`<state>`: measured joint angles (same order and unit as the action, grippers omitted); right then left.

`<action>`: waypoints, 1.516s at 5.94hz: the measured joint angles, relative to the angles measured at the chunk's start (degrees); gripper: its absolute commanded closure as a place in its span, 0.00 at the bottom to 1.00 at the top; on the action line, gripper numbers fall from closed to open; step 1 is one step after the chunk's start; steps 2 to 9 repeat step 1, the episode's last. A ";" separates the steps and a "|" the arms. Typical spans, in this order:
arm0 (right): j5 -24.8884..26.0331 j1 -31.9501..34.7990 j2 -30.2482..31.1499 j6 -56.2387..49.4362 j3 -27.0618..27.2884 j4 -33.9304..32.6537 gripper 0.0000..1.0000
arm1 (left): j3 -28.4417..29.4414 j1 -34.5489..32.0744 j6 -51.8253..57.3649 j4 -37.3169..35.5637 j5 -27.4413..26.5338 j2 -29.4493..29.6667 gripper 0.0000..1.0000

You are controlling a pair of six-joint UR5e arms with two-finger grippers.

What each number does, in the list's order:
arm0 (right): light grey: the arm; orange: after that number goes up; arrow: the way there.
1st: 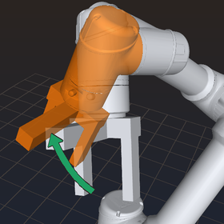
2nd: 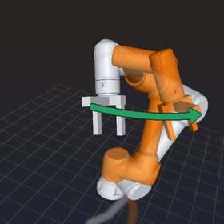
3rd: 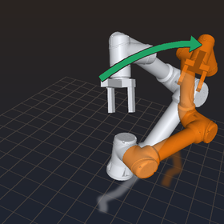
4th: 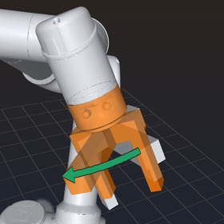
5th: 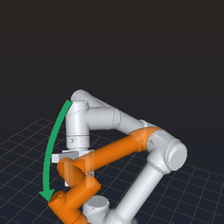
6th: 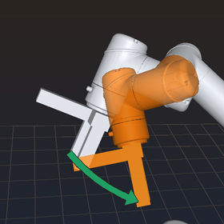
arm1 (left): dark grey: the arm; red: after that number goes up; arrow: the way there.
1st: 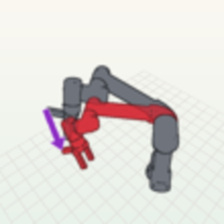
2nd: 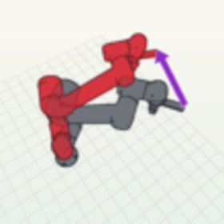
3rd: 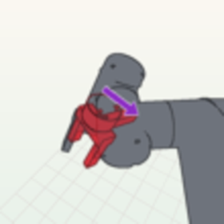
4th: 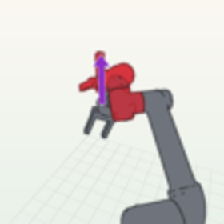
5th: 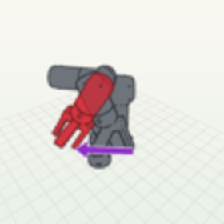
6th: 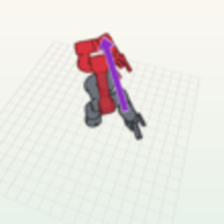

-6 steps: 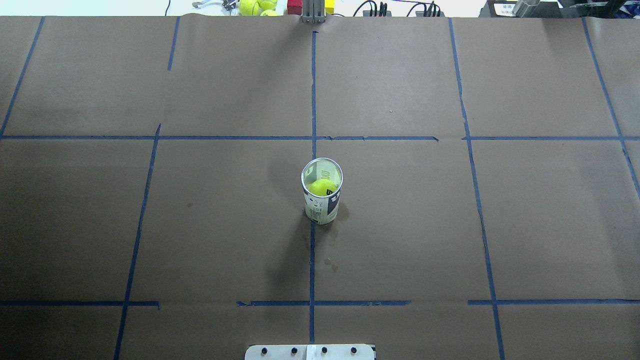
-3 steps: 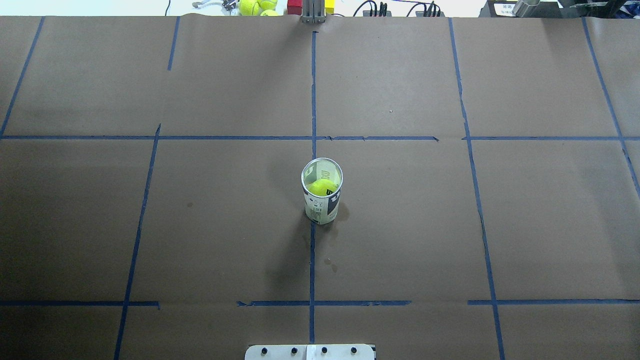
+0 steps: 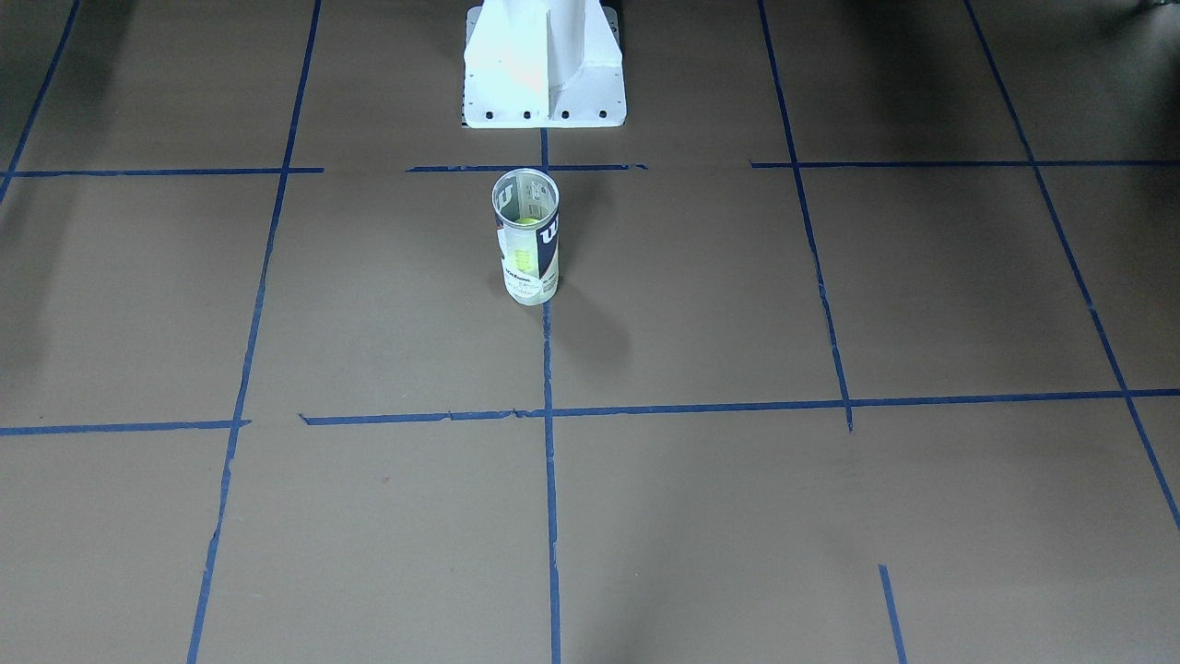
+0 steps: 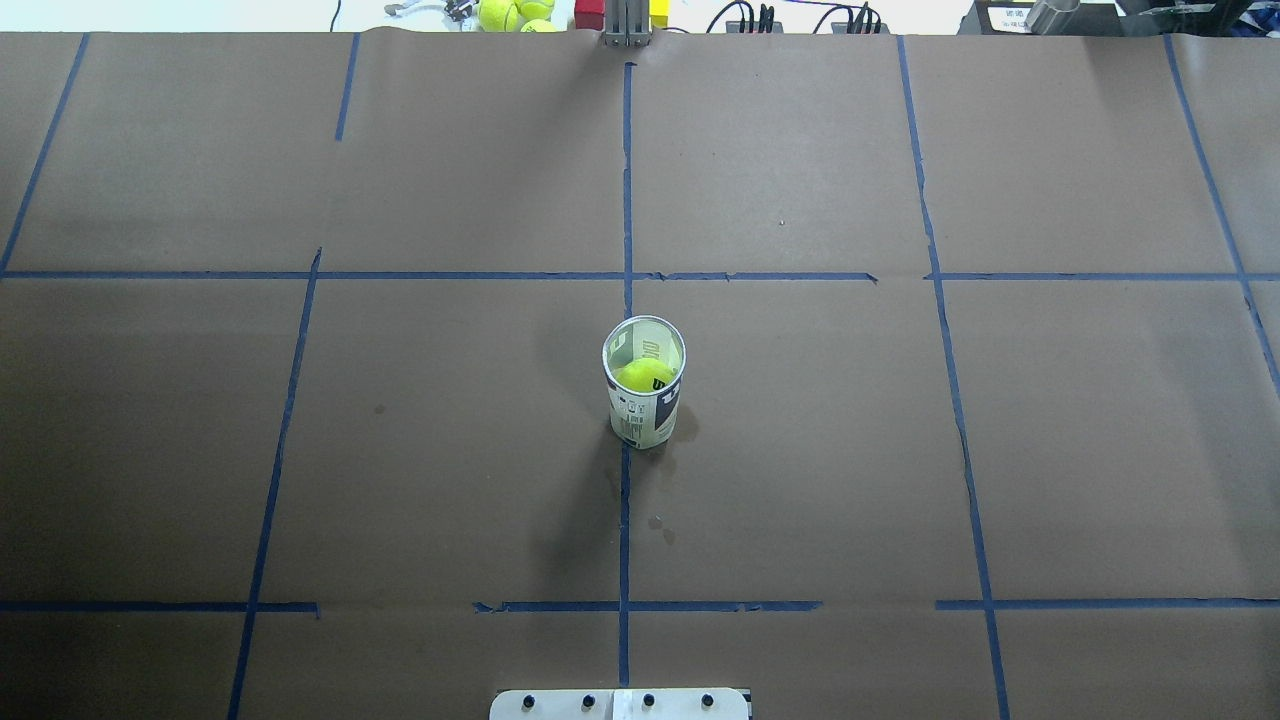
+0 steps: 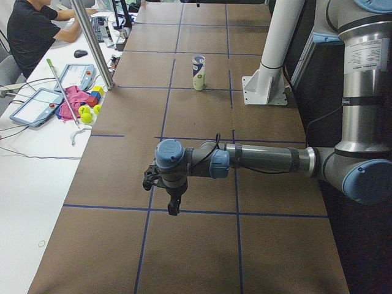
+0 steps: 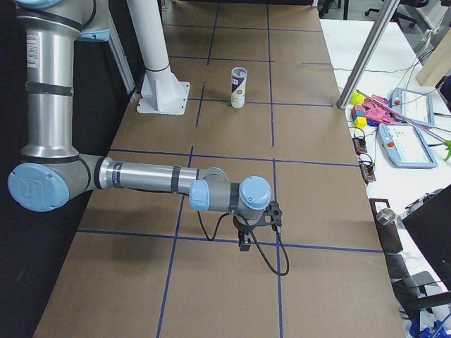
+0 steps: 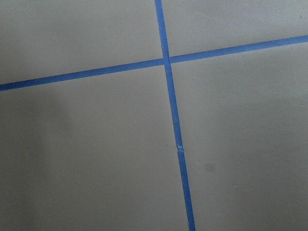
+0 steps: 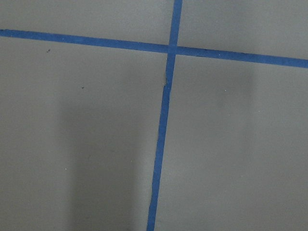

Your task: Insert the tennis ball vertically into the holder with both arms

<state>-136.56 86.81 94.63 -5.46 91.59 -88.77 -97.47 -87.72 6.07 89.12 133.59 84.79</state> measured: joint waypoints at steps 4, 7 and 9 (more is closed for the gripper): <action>0.01 -0.03 -0.16 0.01 0.05 0.03 0.00 | -0.08 0.00 0.00 0.00 0.00 -0.19 0.00; 0.01 -0.03 -0.16 0.01 0.05 0.03 0.00 | -0.08 0.00 0.00 0.00 0.00 -0.19 0.00; 0.01 -0.03 -0.16 0.01 0.05 0.03 0.00 | -0.08 0.00 0.00 0.00 0.00 -0.19 0.00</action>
